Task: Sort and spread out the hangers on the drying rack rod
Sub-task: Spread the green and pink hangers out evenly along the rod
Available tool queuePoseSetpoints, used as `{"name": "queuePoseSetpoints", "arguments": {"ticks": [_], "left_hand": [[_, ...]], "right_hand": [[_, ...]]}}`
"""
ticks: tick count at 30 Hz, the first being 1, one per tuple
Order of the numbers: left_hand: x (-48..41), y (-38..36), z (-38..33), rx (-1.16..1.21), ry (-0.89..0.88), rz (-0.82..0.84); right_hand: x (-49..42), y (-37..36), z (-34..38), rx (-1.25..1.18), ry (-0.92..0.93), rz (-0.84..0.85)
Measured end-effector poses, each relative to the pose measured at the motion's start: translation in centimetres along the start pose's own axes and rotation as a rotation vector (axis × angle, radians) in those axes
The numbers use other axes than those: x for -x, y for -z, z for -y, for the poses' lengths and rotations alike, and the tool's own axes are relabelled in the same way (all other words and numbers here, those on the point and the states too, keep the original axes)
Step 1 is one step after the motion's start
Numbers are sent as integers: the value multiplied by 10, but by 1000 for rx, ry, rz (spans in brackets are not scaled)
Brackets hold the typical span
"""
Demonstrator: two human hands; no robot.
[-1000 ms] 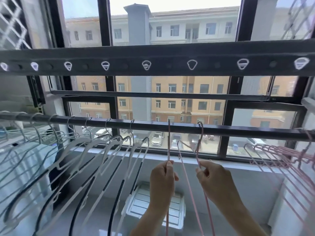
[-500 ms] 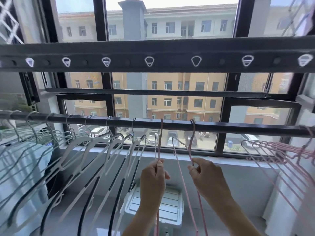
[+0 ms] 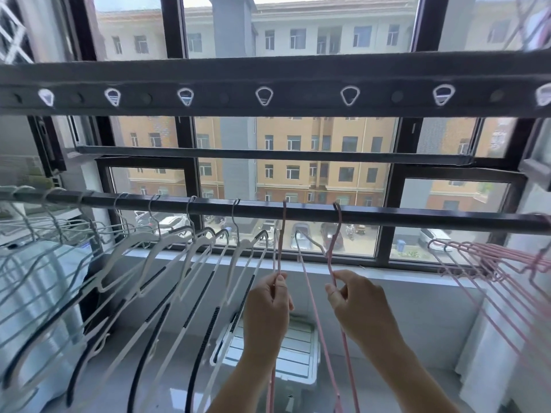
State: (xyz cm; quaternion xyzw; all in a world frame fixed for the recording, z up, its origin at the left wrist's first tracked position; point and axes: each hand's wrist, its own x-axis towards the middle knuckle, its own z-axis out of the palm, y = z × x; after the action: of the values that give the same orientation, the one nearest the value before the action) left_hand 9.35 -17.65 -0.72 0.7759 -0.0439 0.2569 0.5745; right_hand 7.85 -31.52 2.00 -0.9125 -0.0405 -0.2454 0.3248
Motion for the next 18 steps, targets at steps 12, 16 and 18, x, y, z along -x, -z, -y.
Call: {"name": "queuePoseSetpoints", "arguments": {"ticks": [12,16,18], "left_hand": [[4,12,-1,-49,41,122],[9,17,-8,-171,89,137],[15,21,-18,-302,80,147]], "right_hand": [[3,2,-1,-93,5,44],[12,11,-4,-124,4,65],[17,21,-8,-142,-6,66]]}}
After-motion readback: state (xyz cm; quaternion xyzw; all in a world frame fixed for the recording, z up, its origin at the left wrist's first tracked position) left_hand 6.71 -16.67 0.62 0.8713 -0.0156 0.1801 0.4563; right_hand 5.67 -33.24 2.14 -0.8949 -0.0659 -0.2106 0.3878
